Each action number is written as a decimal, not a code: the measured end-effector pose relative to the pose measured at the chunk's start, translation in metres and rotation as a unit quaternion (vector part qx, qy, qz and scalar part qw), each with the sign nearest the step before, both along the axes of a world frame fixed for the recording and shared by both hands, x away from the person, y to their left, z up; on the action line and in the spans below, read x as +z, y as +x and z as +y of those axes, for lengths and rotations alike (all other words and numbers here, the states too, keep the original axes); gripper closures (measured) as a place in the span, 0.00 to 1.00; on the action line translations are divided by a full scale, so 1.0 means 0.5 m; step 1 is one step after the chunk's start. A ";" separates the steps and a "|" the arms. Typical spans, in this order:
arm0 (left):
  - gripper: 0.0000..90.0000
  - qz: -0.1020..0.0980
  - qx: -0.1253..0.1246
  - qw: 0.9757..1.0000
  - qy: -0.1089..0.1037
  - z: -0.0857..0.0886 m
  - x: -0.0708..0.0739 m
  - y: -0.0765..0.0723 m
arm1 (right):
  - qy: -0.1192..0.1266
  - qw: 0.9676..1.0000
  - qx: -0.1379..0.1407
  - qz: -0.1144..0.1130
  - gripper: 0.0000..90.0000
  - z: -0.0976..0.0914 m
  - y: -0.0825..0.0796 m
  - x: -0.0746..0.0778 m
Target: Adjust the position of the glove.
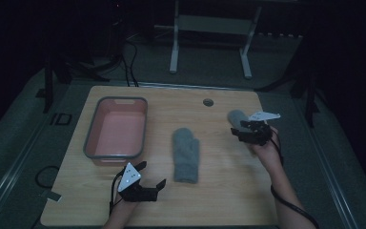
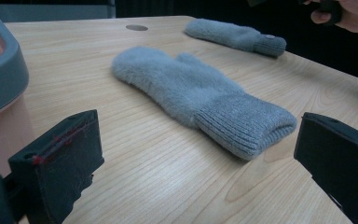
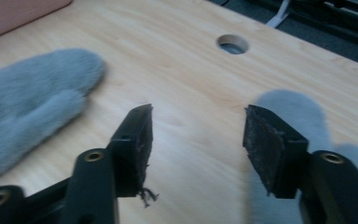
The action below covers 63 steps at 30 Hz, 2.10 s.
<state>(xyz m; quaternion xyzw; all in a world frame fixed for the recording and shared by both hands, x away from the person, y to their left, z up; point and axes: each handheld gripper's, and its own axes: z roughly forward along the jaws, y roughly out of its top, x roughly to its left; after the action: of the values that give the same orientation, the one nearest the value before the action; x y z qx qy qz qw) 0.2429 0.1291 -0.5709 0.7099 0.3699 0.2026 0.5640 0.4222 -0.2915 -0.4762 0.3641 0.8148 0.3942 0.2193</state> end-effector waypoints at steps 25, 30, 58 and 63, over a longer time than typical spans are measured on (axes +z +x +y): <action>0.01 -0.003 -0.003 1.000 -0.001 -0.001 -0.001 0.000 | -0.050 0.995 -0.074 0.055 0.57 -0.114 0.108 -0.129; 0.01 -0.004 -0.004 1.000 -0.001 -0.002 0.000 -0.002 | -0.083 0.993 -0.075 0.033 0.69 -0.099 0.098 -0.139; 0.01 -0.010 -0.002 1.000 -0.002 -0.001 0.005 -0.005 | 0.027 0.974 -0.223 -0.010 0.95 -0.010 -0.088 -0.030; 0.01 -0.016 -0.006 1.000 -0.003 -0.002 0.009 -0.007 | 0.027 0.967 -0.252 0.012 0.95 0.013 -0.147 -0.038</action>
<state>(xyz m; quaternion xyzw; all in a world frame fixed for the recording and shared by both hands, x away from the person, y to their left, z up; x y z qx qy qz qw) 0.2393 0.1279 -0.5667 0.7072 0.3576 0.2095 0.5728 0.3486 -0.2851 -0.4951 0.5679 0.6884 0.3438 0.2921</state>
